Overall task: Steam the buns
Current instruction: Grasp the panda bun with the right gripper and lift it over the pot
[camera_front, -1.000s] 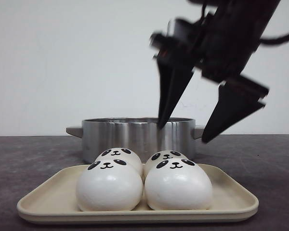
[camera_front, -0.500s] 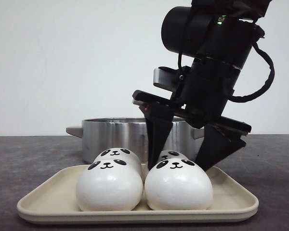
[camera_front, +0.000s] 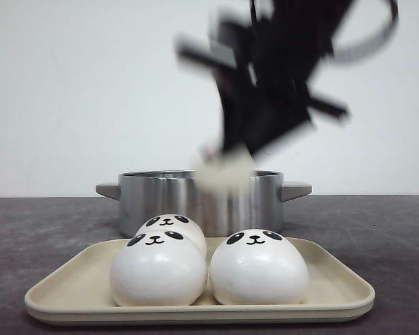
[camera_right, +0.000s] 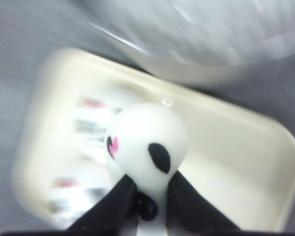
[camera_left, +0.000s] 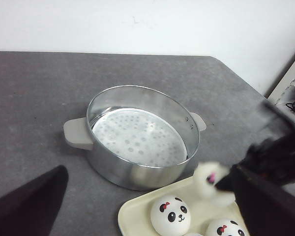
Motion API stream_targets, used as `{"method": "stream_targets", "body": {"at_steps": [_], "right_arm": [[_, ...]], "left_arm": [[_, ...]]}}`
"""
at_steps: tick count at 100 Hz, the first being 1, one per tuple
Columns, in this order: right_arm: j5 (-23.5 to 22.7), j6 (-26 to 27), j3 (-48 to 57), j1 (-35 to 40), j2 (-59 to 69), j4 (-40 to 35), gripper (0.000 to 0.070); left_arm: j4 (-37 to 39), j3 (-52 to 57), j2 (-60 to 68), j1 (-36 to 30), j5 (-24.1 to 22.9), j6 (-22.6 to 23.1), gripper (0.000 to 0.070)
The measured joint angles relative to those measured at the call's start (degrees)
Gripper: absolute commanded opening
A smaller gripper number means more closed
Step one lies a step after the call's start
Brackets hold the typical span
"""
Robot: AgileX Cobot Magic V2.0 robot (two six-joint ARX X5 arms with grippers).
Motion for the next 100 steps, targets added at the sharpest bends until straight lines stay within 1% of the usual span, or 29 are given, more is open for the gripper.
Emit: {"method": "stream_targets", "body": {"at_steps": [4,9,16,24,29,34,38,47,52,71,100], "right_arm": [[0.2,-0.6,1.6,1.1,-1.6,0.0,0.0005],[1.9,-1.5,4.0,2.2,-2.8,0.0,0.0005],[5.9,-3.3,7.7,2.7,-3.2,0.0,0.0005],[10.5,-6.6,12.2,1.7,-2.4,0.0,0.0005],[12.0,-9.1,15.4,0.5,-1.3,0.1,0.0004],[12.0,-11.6,18.4,-1.2,0.1,0.5,0.0004],[12.0,-13.4,20.7,-2.6,1.6,0.8,0.0004],[12.0,-16.5,24.9,-6.4,5.6,1.0,0.0005],[11.9,-17.6,26.5,-8.3,8.2,1.1,0.0004],[10.3,-19.0,29.0,-13.9,19.4,1.0,0.0004],[10.0,-19.2,29.1,-15.9,31.4,1.4,0.0005]], "left_arm": [[0.0,0.0,0.0,0.0,0.0,0.0,0.066],[0.0,0.0,0.0,0.0,0.0,0.0,0.066],[0.0,0.0,0.0,0.0,0.0,0.0,0.066],[0.0,0.0,0.0,0.0,0.0,0.0,0.066],[0.0,0.0,0.0,0.0,0.0,0.0,0.066],[0.0,0.0,0.0,0.0,0.0,0.0,0.0654],[0.0,0.0,0.0,0.0,0.0,0.0,0.0624],[0.0,0.0,0.0,0.0,0.0,0.0,0.0591],[0.0,0.0,0.0,0.0,0.0,0.0,0.0591],[0.0,0.0,0.0,0.0,0.0,0.0,0.0592],[-4.1,0.0,0.4,0.0,0.0,0.0,0.0591]]}}
